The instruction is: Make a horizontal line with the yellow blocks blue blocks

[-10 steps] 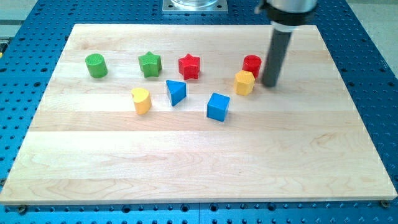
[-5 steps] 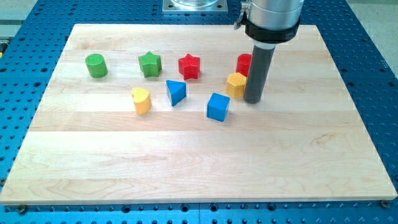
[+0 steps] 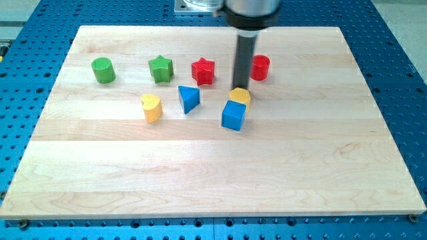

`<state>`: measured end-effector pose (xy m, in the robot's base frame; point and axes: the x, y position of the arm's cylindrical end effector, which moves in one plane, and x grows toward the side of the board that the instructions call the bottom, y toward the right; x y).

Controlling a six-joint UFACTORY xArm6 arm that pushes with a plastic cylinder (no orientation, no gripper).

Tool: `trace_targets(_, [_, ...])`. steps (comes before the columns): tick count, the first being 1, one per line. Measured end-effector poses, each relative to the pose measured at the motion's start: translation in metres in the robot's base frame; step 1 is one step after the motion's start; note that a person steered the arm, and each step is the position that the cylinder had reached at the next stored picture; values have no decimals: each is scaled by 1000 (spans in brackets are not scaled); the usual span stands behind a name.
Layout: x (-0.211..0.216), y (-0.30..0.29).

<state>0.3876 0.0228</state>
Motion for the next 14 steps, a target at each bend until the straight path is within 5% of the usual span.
trace_targets(3, [22, -143])
trace_targets(5, [36, -71])
trace_targets(6, [55, -89])
trace_targets(7, [124, -89])
trace_targets(9, [93, -124])
trace_targets(10, [71, -93])
trace_targets(12, [100, -11])
trace_targets(14, [86, -26])
